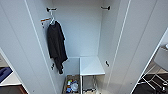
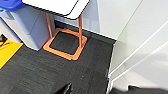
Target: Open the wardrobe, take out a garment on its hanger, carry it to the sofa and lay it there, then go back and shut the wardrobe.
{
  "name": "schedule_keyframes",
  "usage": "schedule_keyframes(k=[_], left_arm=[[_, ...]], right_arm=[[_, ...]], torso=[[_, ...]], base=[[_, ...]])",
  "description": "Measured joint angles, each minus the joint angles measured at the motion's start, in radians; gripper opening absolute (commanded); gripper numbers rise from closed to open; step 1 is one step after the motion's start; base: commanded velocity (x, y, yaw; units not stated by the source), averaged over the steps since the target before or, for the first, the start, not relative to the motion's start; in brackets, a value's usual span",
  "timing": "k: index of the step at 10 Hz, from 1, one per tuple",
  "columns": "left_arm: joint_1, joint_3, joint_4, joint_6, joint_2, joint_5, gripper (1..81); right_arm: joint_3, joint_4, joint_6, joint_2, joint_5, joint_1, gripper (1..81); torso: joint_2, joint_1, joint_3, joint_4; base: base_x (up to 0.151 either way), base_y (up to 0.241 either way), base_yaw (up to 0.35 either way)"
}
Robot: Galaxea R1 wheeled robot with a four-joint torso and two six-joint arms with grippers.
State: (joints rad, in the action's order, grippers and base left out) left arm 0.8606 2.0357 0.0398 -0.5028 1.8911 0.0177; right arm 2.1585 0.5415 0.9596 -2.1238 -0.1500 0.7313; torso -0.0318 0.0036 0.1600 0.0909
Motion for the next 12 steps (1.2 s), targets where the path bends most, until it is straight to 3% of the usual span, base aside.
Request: schedule_keyframes(k=[3,6,8,12], left_arm=[[-0.209,0.057,0.001,-0.014,0.034,-0.152,81.1],[-0.280,0.073,-0.041,-0.019,0.183,-0.249,81.1],[-0.258,0.057,-0.072,-0.019,0.296,-0.277,81.1],[-0.210,-0.067,-0.088,-0.034,0.371,-0.277,81.1]], right_arm=[[0.002,-0.002,0.131,-0.004,0.046,-0.100,81.1],[-0.118,-0.002,0.250,-0.093,0.051,-0.091,81.1],[-0.189,-0.013,0.318,-0.143,0.025,-0.063,81.1],[-0.391,-0.015,0.370,-0.187,-0.042,0.000,81.1]], torso=[[0.001,0.001,0.000,0.000],[0.001,0.002,0.001,0.000],[0.002,0.003,0.002,0.000],[0.003,0.004,0.002,0.000]], base=[[0.000,0.000,0.000],[0.000,0.000,0.000],[0.000,0.000,0.000],[0.000,0.000,0.000]])
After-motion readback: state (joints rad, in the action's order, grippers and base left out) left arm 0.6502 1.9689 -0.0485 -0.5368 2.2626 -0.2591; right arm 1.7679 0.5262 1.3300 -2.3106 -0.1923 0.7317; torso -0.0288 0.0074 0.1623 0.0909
